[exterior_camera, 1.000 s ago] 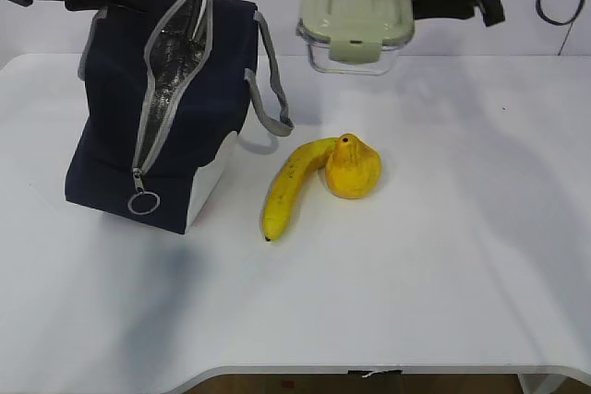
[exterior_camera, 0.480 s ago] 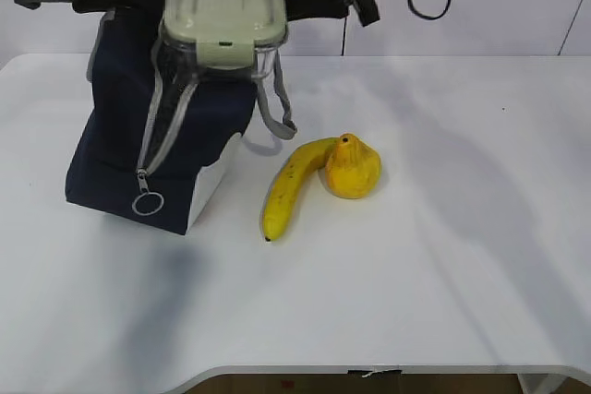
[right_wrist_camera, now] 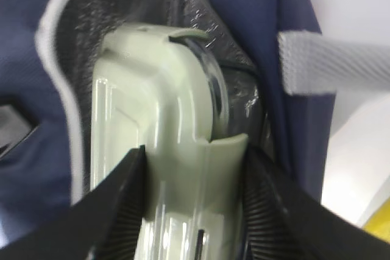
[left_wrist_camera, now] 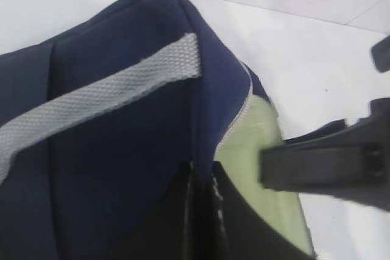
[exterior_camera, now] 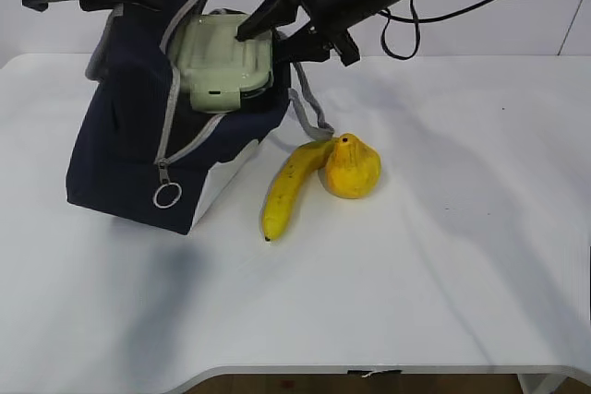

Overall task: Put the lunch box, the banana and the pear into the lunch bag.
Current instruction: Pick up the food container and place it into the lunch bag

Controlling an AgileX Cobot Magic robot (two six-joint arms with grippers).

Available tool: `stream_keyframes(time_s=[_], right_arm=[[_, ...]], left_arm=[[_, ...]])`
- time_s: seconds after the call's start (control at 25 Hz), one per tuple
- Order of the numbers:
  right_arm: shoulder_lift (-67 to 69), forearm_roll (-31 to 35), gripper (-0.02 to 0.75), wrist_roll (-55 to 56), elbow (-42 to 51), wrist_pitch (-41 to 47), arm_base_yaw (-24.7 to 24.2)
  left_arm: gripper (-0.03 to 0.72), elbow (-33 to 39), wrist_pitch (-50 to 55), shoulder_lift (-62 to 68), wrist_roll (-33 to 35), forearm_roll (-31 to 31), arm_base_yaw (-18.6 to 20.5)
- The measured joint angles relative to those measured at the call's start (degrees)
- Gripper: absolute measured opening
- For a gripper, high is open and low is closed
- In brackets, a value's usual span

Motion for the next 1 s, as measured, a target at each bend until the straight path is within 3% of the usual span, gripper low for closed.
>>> stream_keyframes(time_s=[0.12, 0.48, 1.0], right_arm=[[0.25, -3.16, 0.366, -0.48, 0.00, -3.44, 2.41], [0.78, -4.05, 0.366, -7.67, 0.00, -13.23, 8.43], [4.31, -3.94, 0.366, -11.71, 0.00, -14.29, 12.75]], left_arm=[[-0.006, 0.00, 0.00, 0.00, 0.00, -1.35, 0.00], [-0.006, 0.00, 0.00, 0.00, 0.00, -1.59, 0.00], [-0.006, 0.00, 0.34, 0.00, 0.00, -1.59, 0.00]])
